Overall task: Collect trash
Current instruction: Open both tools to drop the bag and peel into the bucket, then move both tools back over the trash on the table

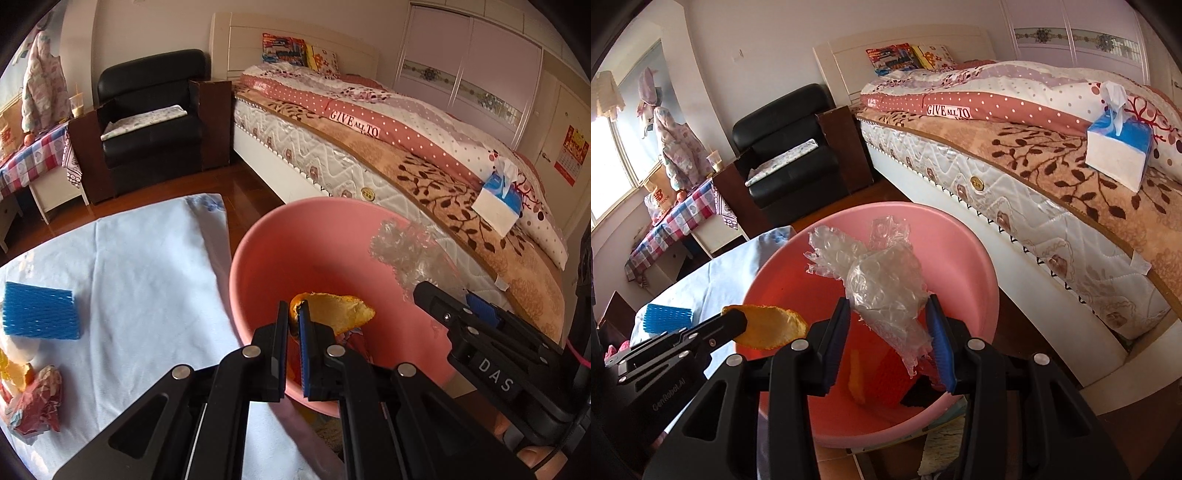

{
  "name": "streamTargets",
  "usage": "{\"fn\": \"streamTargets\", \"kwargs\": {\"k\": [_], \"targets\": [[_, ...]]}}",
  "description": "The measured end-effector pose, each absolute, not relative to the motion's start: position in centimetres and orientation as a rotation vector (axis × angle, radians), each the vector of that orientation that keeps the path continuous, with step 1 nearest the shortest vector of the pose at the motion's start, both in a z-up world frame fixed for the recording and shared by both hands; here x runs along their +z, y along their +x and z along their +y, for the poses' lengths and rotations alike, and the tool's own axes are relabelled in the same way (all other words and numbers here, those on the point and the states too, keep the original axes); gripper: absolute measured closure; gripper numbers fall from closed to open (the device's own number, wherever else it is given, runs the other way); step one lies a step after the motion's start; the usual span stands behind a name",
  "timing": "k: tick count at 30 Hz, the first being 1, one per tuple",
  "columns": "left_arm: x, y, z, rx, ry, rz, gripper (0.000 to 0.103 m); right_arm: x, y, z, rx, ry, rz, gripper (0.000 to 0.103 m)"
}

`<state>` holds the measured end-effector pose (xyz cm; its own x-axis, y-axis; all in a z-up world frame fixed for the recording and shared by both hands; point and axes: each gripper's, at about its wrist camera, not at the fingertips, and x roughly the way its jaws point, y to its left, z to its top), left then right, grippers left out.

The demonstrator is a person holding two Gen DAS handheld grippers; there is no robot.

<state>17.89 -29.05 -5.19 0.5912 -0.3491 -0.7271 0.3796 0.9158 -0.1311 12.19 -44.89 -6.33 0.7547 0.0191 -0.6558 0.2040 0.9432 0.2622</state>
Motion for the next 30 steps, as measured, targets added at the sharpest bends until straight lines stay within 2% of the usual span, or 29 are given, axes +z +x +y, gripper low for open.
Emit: {"fn": "streamTargets", "kwargs": {"k": [4,7,8,13,19,23,30], "targets": [[-5.4,18.0,-29.2,-0.429,0.035,0.836,0.096,-6.5,12.4,-45.1,-0.104,0.330,0.710,0.060],[-5.3,17.8,-29.4,-0.433,0.040,0.821,0.082,-6.7,12.6,-45.4,-0.099,0.340,0.716,0.060],[-5.2,17.7,-29.3,-0.432,0.038,0.813,0.075,-6.8,12.6,-45.5,-0.096,0.343,0.718,0.060],[-4.9,17.5,-29.4,-0.437,0.030,0.800,0.065,-7.1,12.8,-45.7,-0.090,0.351,0.726,0.058],[-4.4,17.2,-28.9,-0.443,0.019,0.790,0.062,-6.9,12.6,-45.4,-0.066,0.359,0.723,0.057],[-3.9,16.9,-28.1,-0.441,0.003,0.778,0.062,-6.4,12.4,-45.0,-0.056,0.347,0.711,0.051],[-2.9,16.0,-26.4,-0.427,-0.016,0.756,0.062,-5.5,11.6,-44.3,-0.053,0.341,0.702,0.050]]}}
